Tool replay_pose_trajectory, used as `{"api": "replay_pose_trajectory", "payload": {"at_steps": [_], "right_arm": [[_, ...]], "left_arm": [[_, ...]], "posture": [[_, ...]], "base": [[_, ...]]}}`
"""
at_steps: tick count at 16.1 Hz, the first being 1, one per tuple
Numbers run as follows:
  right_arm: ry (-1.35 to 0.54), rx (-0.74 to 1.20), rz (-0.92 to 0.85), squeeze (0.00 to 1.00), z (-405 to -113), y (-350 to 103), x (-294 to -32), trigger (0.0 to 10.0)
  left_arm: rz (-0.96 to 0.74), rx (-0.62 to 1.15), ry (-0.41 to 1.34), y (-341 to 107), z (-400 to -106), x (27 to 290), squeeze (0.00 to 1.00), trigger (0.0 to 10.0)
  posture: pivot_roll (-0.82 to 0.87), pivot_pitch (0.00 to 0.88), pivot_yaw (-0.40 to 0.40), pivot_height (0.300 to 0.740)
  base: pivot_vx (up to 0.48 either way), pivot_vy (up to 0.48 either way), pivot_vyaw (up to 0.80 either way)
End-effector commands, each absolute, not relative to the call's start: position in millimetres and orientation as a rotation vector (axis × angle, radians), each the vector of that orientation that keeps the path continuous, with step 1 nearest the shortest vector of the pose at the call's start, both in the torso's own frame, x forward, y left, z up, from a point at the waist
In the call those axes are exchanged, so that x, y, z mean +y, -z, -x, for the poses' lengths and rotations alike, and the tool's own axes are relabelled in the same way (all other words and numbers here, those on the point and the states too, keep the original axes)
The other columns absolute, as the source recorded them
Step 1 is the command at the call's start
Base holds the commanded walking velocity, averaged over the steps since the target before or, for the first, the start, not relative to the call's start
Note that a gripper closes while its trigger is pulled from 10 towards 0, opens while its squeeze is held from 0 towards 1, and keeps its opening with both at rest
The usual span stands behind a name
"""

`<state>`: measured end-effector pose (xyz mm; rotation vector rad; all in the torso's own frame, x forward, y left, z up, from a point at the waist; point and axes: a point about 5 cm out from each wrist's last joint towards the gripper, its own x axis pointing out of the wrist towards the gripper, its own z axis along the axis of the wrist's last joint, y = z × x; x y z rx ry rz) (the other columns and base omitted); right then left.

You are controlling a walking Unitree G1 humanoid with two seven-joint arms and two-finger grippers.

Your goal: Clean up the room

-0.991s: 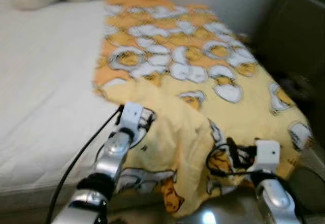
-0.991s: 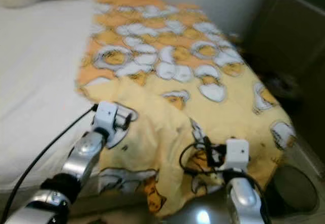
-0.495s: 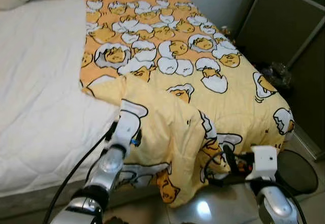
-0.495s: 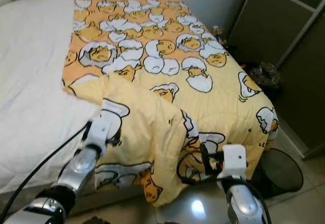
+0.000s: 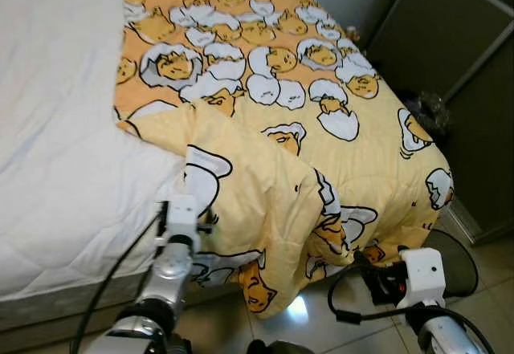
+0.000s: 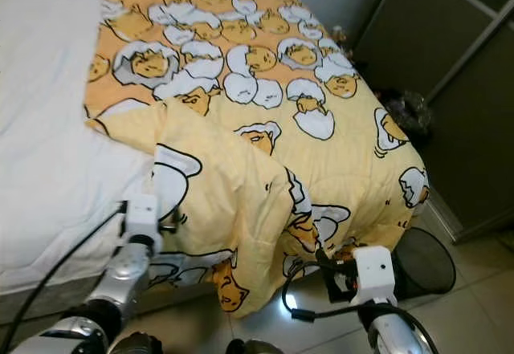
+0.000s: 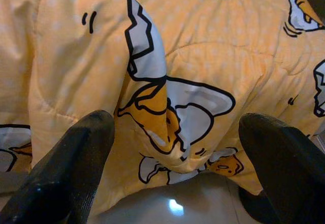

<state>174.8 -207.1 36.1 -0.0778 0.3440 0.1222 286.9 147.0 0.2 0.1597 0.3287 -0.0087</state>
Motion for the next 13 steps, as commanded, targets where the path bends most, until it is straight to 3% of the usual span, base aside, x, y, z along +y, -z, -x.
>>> {"api": "replay_pose_trajectory", "payload": {"at_steps": [1, 4, 5, 7, 11, 13], "right_arm": [[-0.12, 0.345, 0.095, 0.0, -176, -41, -212, 10.0], [-0.13, 0.357, 0.094, 0.0, -176, -40, -211, 10.0], [-0.132, 0.362, 0.094, 0.0, -176, -39, -211, 10.0], [-0.133, 0.367, 0.092, 0.0, -177, -38, -210, 10.0], [-0.125, 0.37, 0.082, 0.0, -182, -36, -209, 10.0], [-0.129, 0.375, 0.083, 0.0, -183, -35, -209, 10.0]], "left_arm": [[-0.192, 0.354, 0.062, 6, -282, 136, 0.0, 10.0], [-0.213, 0.499, -0.039, 20, -274, 151, 0.0, 10.0], [-0.189, 0.515, -0.071, 21, -274, 156, 0.0, 0.0], [-0.154, 0.526, -0.092, 22, -273, 159, 0.0, 0.0], [0.094, 0.624, -0.229, 34, -261, 170, 0.0, 0.0], [0.01, 0.639, -0.191, 38, -256, 172, 0.0, 0.0]], "posture": [[-0.08, 0.135, -0.203, 0.74], [-0.08, 0.135, -0.206, 0.74], [-0.07, 0.131, -0.205, 0.74], [-0.07, 0.123, -0.198, 0.74], [-0.06, 0.114, -0.197, 0.74], [-0.05, 0.109, -0.201, 0.74]], "base": [[0.0, 0.0, 0.0], [0.0, 0.0, 0.0], [0.0, 0.0, 0.0], [0.0, 0.0, 0.0], [0.0, 0.0, 0.0], [0.0, 0.0, 0.0]]}}
